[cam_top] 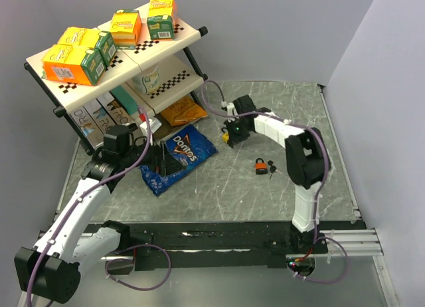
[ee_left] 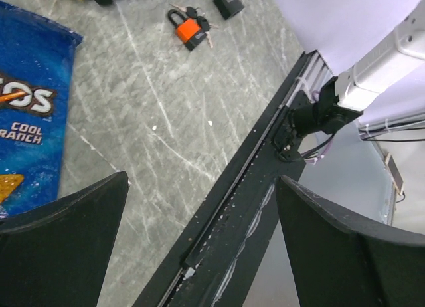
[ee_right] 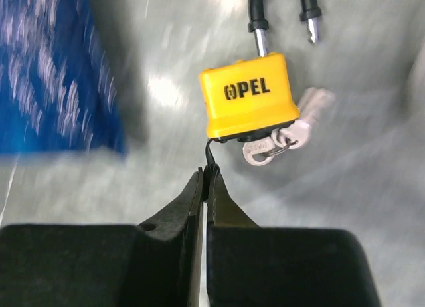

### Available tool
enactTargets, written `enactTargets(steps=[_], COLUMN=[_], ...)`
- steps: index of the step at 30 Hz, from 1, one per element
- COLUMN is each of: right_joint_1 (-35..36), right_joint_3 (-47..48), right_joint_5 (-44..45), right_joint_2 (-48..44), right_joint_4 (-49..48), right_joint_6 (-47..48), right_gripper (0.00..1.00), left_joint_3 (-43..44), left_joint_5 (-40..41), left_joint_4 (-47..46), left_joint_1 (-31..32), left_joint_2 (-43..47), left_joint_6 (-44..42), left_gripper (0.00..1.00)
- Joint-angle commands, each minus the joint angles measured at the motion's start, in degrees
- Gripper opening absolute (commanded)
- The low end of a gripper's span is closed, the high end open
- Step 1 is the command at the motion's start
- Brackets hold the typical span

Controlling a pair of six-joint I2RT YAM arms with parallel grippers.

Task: Lock with the key
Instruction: Move the lock to the center of the board, then pick up the lock from the center of the board.

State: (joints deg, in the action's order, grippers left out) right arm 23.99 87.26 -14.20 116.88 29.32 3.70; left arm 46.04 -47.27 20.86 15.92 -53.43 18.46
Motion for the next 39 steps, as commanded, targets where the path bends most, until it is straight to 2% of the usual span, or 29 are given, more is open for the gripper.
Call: enactTargets(steps=[1, 5, 6, 7, 9, 10, 13, 17, 18, 19, 26, 36, 39], right_joint_1=[0.71, 0.89, 0.97, 1.15, 1.24, 1.24, 1.24, 1.24, 1.32, 1.24, 1.15, 1.15, 1.15], right_joint_3=[-8.84, -16.67, -19.04, -19.93, -21.08, -21.34, -21.08, -19.33, -18.45, -17.92, -15.9, -12.03, -10.98], right_joint_5=[-3.91, -5.14, -4.97, -5.23, -5.66, -6.02, -6.11, -5.06, -4.97, -5.31, -3.03, -2.5, -2.59], right_joint_2=[-10.52, -16.85, -17.82, -19.13, -19.93, -20.72, -22.48, -23.28, -23.1, -22.4, -17.04, -8.78, -6.94], right_joint_4=[2.84, 4.52, 4.6, 4.78, 5.48, 5.66, 6.1, 6.27, 6.36, 6.62, 6.72, 5.84, 6.19], right_joint_6=[-1.07, 0.77, 1.13, 2.0, 2.45, 2.53, 2.01, 3.23, 3.93, 6.73, 16.42, 16.07, 15.72], right_gripper=[0.0, 0.0, 0.03, 0.23, 0.48, 0.68, 0.82, 0.86, 0.89, 0.98, 1.0, 0.98, 0.94], left_joint_3=[-0.43, -0.43, -0.51, -0.51, -0.78, -0.78, -0.69, -0.51, -0.51, -0.6, -1.04, -1.39, -1.22], left_joint_5=[-2.39, -2.57, -2.66, -2.66, -2.66, -2.57, -2.39, -2.04, -2.04, -2.13, -2.83, -2.13, -1.87], left_joint_4=[-2.32, -1.97, -2.14, -2.23, -2.58, -2.58, -2.58, -2.41, -2.32, -2.14, -2.49, -1.44, -1.35], left_joint_1=[-0.37, -0.37, -0.28, -0.37, -0.37, -0.37, -0.37, -0.28, -0.37, -0.28, -0.37, -0.37, -0.37], left_joint_2=[2.19, 2.54, 2.71, 2.8, 2.98, 3.07, 3.33, 3.68, 4.03, 4.12, 6.49, 8.69, 8.61], left_joint_6=[0.97, 0.7, 0.7, 0.7, 0.44, 0.44, 0.44, 0.09, -0.09, -0.52, -2.99, -3.6, -3.52], left_gripper=[0.97, 0.97, 0.97, 0.97, 0.97, 0.97, 0.97, 0.97, 0.97, 0.96, 0.96, 0.96, 0.96])
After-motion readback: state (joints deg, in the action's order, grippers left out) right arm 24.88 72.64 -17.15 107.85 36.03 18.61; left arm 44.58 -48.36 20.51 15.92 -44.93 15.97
